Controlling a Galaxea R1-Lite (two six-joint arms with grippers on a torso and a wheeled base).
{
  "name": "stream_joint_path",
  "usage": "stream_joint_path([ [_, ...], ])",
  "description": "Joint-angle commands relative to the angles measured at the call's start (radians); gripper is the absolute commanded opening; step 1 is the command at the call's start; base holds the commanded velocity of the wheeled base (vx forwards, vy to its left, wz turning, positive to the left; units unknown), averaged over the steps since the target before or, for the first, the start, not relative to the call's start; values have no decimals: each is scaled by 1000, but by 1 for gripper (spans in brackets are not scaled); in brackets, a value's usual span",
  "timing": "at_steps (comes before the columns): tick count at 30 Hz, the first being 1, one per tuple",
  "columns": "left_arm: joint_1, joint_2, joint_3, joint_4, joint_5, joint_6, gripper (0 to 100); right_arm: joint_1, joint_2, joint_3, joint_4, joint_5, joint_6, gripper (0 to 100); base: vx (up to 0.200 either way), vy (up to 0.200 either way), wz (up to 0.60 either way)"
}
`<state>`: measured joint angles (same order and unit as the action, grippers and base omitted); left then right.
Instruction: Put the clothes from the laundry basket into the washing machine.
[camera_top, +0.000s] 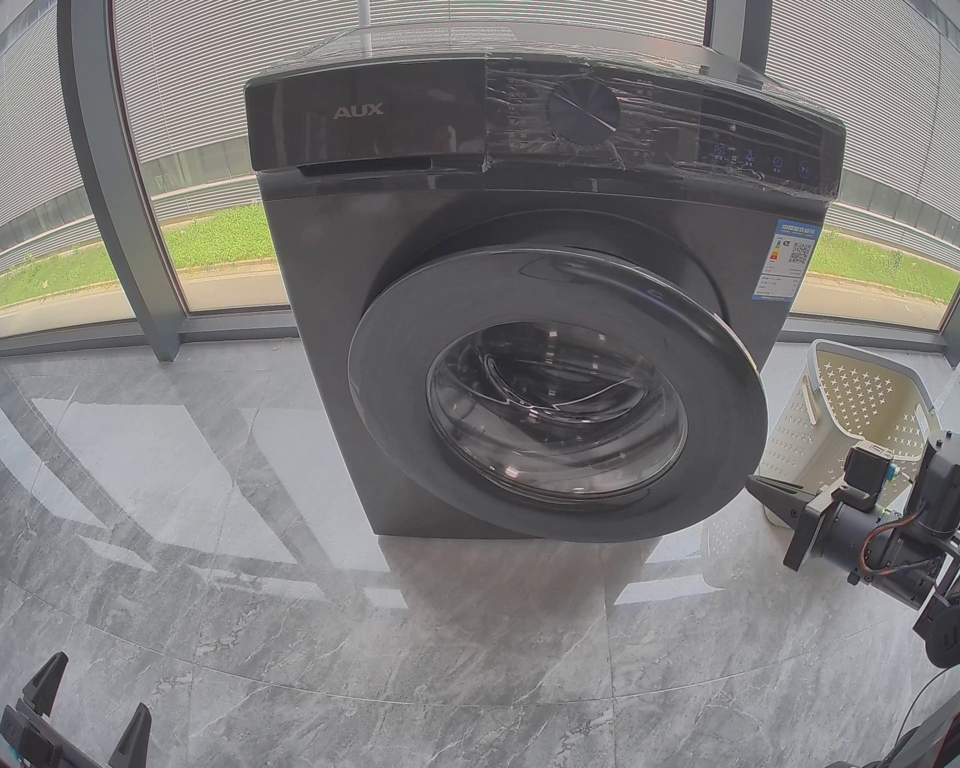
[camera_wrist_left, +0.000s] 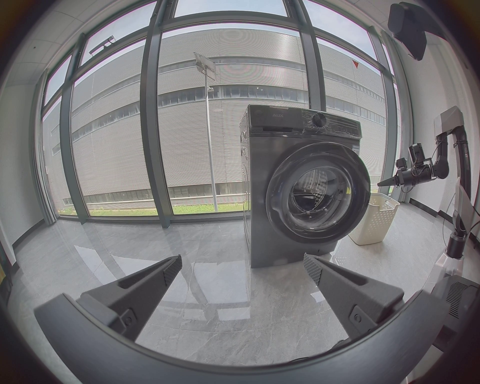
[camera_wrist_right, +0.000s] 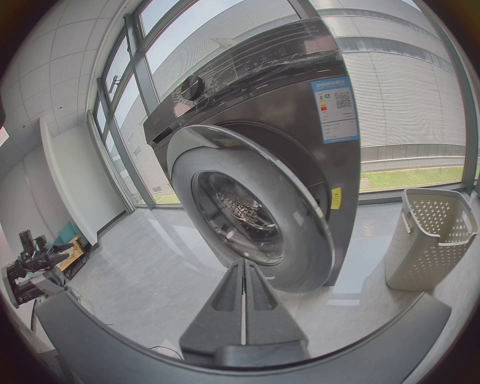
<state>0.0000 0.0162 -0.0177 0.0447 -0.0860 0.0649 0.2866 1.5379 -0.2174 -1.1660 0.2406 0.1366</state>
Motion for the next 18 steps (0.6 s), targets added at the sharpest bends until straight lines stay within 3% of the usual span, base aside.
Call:
stream_joint_path([
  [1, 0, -16, 18, 0, 0, 0, 100, 20, 2, 0, 0, 0, 1, 0, 0, -200, 0],
  [10, 0, -16, 18, 0, 0, 0, 100, 43, 4, -5, 0, -1, 3, 0, 0, -200, 0],
  [18, 0, -16, 18, 0, 0, -4, 100, 55, 28, -7, -49, -1, 3, 0, 0, 0, 0],
])
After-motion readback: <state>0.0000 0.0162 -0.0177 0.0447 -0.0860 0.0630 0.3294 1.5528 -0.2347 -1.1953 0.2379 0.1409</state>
